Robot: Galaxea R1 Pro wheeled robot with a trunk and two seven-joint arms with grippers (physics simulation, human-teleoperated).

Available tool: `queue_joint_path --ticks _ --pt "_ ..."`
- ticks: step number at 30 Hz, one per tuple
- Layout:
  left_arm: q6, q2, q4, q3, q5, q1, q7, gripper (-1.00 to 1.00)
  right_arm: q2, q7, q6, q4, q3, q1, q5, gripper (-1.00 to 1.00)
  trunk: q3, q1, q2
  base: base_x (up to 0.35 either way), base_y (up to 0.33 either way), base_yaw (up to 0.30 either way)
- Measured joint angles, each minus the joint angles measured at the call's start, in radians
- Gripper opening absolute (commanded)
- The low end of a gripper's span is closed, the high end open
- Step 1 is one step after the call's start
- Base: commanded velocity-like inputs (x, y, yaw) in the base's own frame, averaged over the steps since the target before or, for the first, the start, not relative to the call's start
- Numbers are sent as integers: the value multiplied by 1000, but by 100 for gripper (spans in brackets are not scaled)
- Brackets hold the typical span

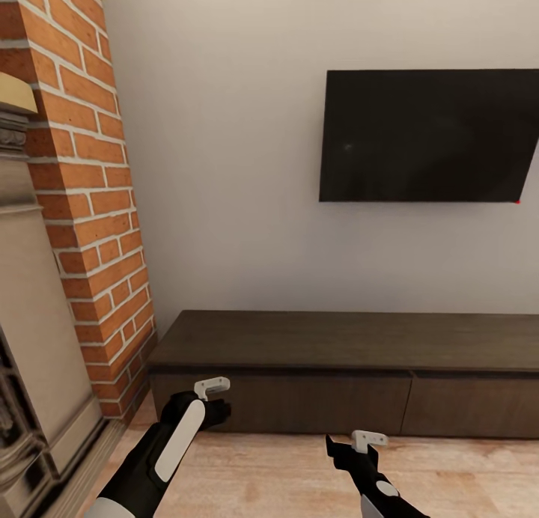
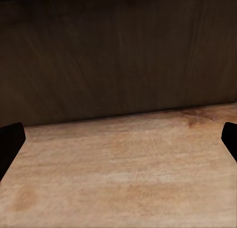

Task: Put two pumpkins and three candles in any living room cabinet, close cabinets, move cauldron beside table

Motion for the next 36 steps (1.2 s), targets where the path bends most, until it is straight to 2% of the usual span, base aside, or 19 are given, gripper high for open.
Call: queue_joint_path --ticks 9,36 --pt "0 -1 0 -1 0 1 0 100 5 1 68 0 -2 0 0 100 14 -34 63 -36 0 0" --pt "0 -1 -1 -1 -2 0 0 100 2 1 73 0 -4 0 0 100 56 -138 252 -20 0 -18"
